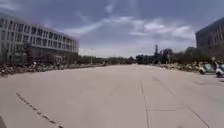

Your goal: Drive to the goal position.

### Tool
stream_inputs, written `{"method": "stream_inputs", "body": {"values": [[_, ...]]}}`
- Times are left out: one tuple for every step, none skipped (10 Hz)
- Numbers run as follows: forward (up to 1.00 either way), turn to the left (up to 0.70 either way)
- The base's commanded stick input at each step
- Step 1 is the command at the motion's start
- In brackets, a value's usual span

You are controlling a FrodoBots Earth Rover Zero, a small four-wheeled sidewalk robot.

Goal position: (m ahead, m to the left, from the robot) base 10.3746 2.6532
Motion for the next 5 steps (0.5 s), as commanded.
{"method": "stream_inputs", "body": {"values": [[0.60,-0.14],[0.60,-0.15],[0.60,-0.15],[0.60,-0.15],[0.60,-0.15]]}}
